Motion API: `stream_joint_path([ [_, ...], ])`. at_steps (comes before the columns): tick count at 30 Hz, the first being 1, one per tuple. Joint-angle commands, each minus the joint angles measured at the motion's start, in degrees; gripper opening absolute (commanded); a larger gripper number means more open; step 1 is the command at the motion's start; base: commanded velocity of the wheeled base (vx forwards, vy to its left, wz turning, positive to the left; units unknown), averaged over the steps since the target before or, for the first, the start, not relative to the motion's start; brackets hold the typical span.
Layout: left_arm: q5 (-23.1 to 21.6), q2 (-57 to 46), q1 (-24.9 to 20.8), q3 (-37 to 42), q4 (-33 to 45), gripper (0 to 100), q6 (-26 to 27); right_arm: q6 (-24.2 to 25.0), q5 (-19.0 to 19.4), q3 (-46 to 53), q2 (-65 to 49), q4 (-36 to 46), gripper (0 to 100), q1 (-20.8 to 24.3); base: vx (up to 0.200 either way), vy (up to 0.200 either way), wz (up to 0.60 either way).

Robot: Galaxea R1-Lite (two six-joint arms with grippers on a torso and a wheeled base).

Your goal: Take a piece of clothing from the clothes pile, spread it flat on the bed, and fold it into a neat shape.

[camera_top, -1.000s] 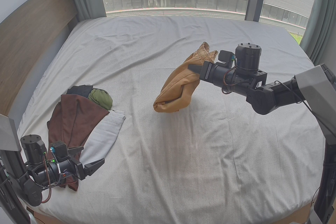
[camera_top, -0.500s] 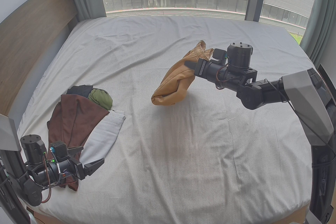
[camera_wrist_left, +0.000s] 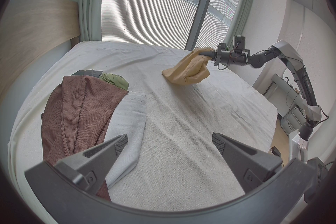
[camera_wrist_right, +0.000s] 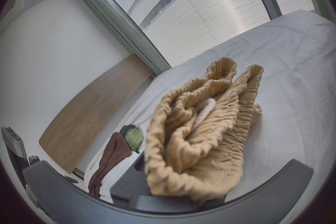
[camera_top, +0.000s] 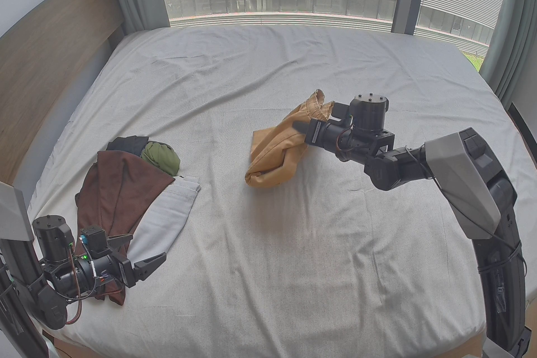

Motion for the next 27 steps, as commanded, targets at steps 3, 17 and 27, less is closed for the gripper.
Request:
stream_joint_path([
  [3,0.02,-0.12,0.21,1.01,-0.01,100,-0.05,-1.48,-0.23,3.8,3.49,-0.34,0,-0.81,0.0,0.0,0.0],
  [17,0.02,-0.21,0.12,1.01,-0.01,100,-0.05,-2.45,-6.12,19.89,2.09,-6.84,0,-1.95,0.0,0.0,0.0],
  [27,-0.07,-0.3,-0.06,1.01,-0.1,100,0.04,-2.54,-8.76,23.32,5.08,-11.59,0,-2.74,0.0,0.0,0.0],
])
